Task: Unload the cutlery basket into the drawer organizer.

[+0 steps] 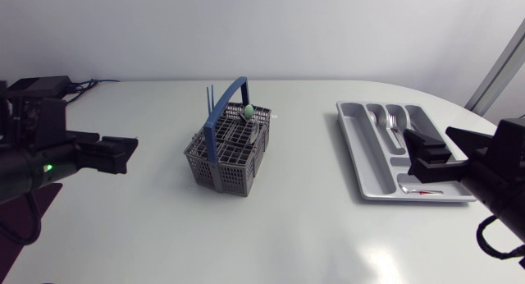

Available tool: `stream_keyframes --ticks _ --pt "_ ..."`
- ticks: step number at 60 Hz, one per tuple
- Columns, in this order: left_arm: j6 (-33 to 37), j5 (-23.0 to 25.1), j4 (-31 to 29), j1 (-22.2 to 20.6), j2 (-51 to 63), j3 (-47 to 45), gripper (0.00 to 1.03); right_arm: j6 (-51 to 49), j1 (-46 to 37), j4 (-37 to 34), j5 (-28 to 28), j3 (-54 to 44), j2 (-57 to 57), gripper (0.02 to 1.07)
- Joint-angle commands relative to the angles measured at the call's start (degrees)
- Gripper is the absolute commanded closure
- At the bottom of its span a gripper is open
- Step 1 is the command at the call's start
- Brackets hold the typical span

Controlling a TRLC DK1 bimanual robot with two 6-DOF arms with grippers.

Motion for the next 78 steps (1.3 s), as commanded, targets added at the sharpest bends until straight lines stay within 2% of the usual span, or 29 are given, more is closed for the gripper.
stream_keyframes --ticks 1,3,5,15,19,26,39,53,58,62,64,67,70,78 --pt "1.6 -0.2 -5.3 -2.4 5.9 6.4 0.09 2.9 2.0 -1.4 1.9 2.1 2.5 0.07" --pt "3.1 -0.1 -9.5 -3.2 8.5 9.1 0.08 2.8 3.1 -1.9 3.3 2.7 3.1 0.07" --pt "3.1 0.1 -11.3 -4.2 10.5 10.9 0.08 2.8 4.4 -2.1 4.9 3.2 3.9 0.07" --pt "2.1 0.5 -17.1 -10.3 18.5 17.0 0.08 2.6 6.9 -8.6 7.5 7.8 8.8 0.07" --pt "0.9 0.6 -17.2 -12.5 20.3 19.0 0.12 2.0 6.9 -12.8 7.2 10.5 11.9 0.07" --pt "0.1 0.6 -17.2 -15.2 22.4 21.8 0.15 -0.5 6.9 -16.1 5.0 12.6 14.9 0.07" --pt "-0.2 0.6 -15.7 -16.9 29.5 26.8 0.22 -5.4 6.6 -18.2 -2.2 13.5 15.8 0.07" --pt "-1.2 0.6 -13.3 -19.1 38.4 29.9 0.32 -11.0 6.9 -19.6 -4.6 13.7 18.1 0.07" --pt "-1.9 0.0 -11.0 -19.8 40.4 30.4 0.39 -11.3 6.9 -19.7 -4.7 13.8 18.2 0.07" --pt "-1.9 -2.7 -8.5 -19.9 41.5 30.4 0.47 -11.7 7.0 -19.9 -5.5 13.9 18.2 0.07" --pt "-2.3 -3.0 -8.3 -19.8 42.6 30.9 0.53 -11.8 7.0 -20.2 -5.9 13.9 18.2 0.07" --pt "-2.4 -3.0 -7.4 -19.7 43.2 30.9 0.69 -12.2 7.2 -20.6 -6.2 13.9 18.1 0.07" --pt "-2.4 -3.0 -6.6 -19.5 43.2 30.3 0.77 -12.2 7.4 -20.6 -6.2 13.9 18.1 0.07" --pt "-2.1 -2.9 -6.8 -19.0 41.6 28.9 0.83 -12.6 7.8 -20.6 -6.2 14.1 18.1 0.07"
